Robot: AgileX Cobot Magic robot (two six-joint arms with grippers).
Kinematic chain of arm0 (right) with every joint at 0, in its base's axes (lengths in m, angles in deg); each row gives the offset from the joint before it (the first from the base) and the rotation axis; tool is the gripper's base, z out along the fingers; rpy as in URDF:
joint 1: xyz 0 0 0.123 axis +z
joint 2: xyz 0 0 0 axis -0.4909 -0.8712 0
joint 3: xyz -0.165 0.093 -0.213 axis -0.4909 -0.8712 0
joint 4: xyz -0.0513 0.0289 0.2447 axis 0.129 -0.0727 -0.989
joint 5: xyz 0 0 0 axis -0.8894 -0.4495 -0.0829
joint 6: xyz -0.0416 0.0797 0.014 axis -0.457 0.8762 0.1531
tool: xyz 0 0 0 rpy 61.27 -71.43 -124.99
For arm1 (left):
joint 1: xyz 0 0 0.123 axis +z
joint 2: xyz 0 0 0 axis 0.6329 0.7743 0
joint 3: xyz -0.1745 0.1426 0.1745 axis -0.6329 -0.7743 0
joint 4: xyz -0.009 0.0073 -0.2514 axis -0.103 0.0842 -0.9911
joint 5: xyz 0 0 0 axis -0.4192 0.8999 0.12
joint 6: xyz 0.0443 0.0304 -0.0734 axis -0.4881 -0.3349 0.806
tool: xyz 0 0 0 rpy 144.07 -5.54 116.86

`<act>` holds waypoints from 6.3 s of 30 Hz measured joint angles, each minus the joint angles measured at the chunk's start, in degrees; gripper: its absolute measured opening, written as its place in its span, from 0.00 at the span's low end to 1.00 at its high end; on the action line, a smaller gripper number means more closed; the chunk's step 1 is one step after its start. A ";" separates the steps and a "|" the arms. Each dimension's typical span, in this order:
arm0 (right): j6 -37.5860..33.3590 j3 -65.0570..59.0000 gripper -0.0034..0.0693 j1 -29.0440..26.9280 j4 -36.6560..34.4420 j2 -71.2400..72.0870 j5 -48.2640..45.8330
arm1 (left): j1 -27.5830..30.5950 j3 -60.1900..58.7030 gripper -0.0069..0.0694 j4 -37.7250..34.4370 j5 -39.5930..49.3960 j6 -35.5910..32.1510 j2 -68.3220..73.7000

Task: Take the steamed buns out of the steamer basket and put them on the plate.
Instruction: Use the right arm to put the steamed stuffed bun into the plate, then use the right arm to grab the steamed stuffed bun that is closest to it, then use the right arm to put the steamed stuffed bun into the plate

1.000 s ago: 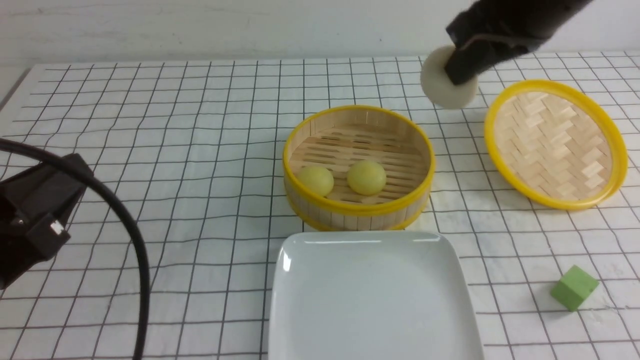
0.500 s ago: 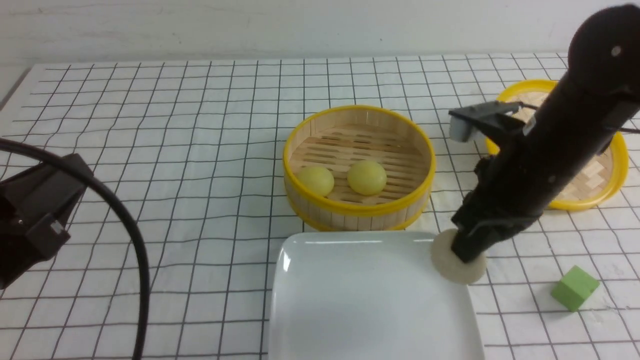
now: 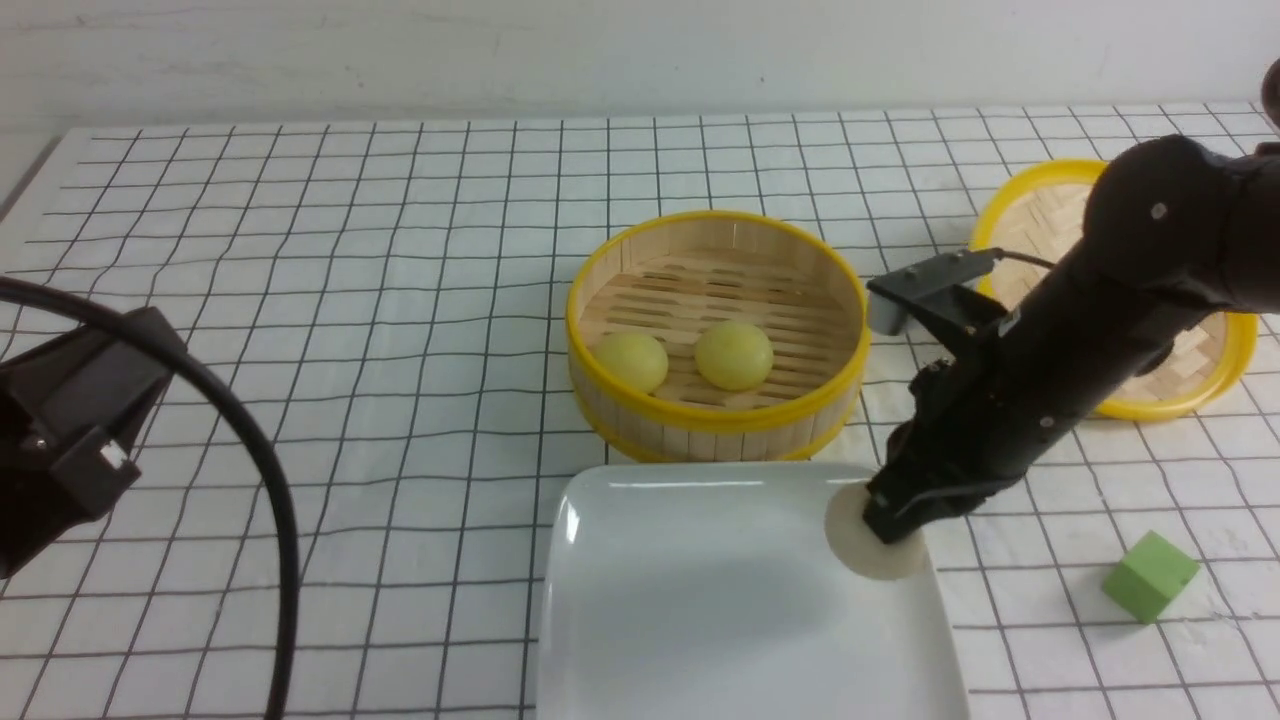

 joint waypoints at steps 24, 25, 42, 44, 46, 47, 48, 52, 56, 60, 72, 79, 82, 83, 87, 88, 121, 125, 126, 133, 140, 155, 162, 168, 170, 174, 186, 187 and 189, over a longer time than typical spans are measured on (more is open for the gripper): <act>-6.00 0.52 0.82 0.00 -1.56 -1.45 3.96 | 0.00 0.00 0.46 0.00 0.00 0.00 0.00; -6.05 0.61 0.82 0.00 -1.56 -1.45 3.96 | 0.00 0.00 0.46 0.00 0.00 0.00 0.00; -6.87 17.43 0.83 0.00 -1.94 2.02 1.71 | 0.00 0.00 0.46 0.00 0.00 0.00 0.00; -6.82 19.28 0.83 0.00 -1.54 -0.43 1.71 | 0.00 0.00 0.46 0.00 0.00 0.00 0.00; -6.82 20.63 0.83 0.00 -1.54 -2.56 1.76 | 0.00 0.00 0.46 0.00 0.00 0.05 0.00; -6.82 21.47 0.83 0.00 -1.54 -3.96 1.76 | 0.00 0.00 0.46 0.00 0.00 0.10 0.00; -6.80 22.30 0.83 0.00 -1.54 -5.39 1.76 | 0.00 0.00 0.46 0.00 0.00 0.10 0.00; -6.67 25.65 0.83 0.00 -1.48 -10.51 1.99 | 0.00 0.00 0.46 0.00 0.00 0.16 0.00; -6.67 27.88 0.83 0.00 -1.48 -13.59 2.65 | 0.00 0.00 0.46 0.00 0.00 0.16 0.00; -6.67 30.29 0.83 0.00 -1.48 -16.31 3.31 | 0.00 0.00 0.46 0.00 0.00 0.16 0.00; -6.73 33.24 0.78 0.00 -1.24 -21.38 3.85 | 0.00 0.00 0.46 0.00 0.00 0.21 0.00; -6.80 33.24 0.49 0.00 -1.17 -22.41 5.01 | 0.00 0.00 0.46 0.00 0.00 0.21 0.00; -7.77 33.24 0.26 0.00 -1.92 -22.94 5.26 | 0.00 0.00 0.46 0.00 0.00 0.21 0.00; -8.65 33.24 0.18 0.00 -2.59 -23.09 5.39 | 0.00 0.00 0.46 0.00 0.00 0.21 0.00; -11.63 33.30 0.06 0.00 -4.36 -23.42 5.39 | 0.00 0.00 0.46 0.00 0.00 0.21 0.00; -12.34 33.30 0.06 0.00 -4.73 -23.48 5.34 | 0.00 0.00 0.46 0.00 0.00 0.21 0.00; 1.61 33.22 0.07 0.05 1.64 0.78 -20.90 | 0.00 0.00 0.46 0.00 0.25 0.21 0.00; 2.19 31.82 0.07 0.05 -0.60 0.77 -20.80 | 0.00 0.00 0.46 0.00 0.20 0.21 0.00; 2.19 29.67 0.07 0.05 -1.84 0.72 -20.80 | 0.00 0.00 0.46 0.00 0.14 0.21 0.00; -1.53 18.77 0.07 0.05 -2.89 -2.52 -20.25 | 0.00 0.00 0.46 0.00 0.02 0.21 0.00; -11.93 11.42 0.07 0.20 -10.99 -7.20 -18.68 | 0.00 0.00 0.46 0.00 0.00 0.21 0.00; -17.19 13.90 0.08 5.24 -11.13 -5.47 -11.93 | 0.00 0.00 0.46 0.00 -0.29 0.21 0.06; -17.19 13.90 0.08 5.24 -10.25 -7.07 -9.35 | 0.00 0.00 0.46 0.00 -0.67 0.21 0.06; -17.38 13.90 0.08 5.24 -10.05 -10.35 -8.38 | 0.00 0.00 0.46 0.00 -0.75 0.21 0.06; -17.85 13.90 0.08 5.24 -10.05 -11.22 -7.91 | 0.00 0.00 0.46 0.00 -0.82 0.21 0.06; -17.98 13.90 0.08 5.24 -10.05 -11.74 -7.00 | 0.00 0.00 0.46 0.00 -0.87 0.21 0.06; -18.03 13.90 0.08 5.24 -8.86 -12.35 -6.17 | 0.00 0.00 0.46 0.00 -0.99 0.21 0.06; -18.03 13.90 0.08 5.24 -8.81 -12.71 -6.11 | 0.00 0.00 0.46 0.00 -0.99 0.21 0.06; -18.03 13.90 0.08 5.24 -8.81 -12.98 -5.95 | 0.00 0.00 0.46 0.00 -1.05 0.21 0.06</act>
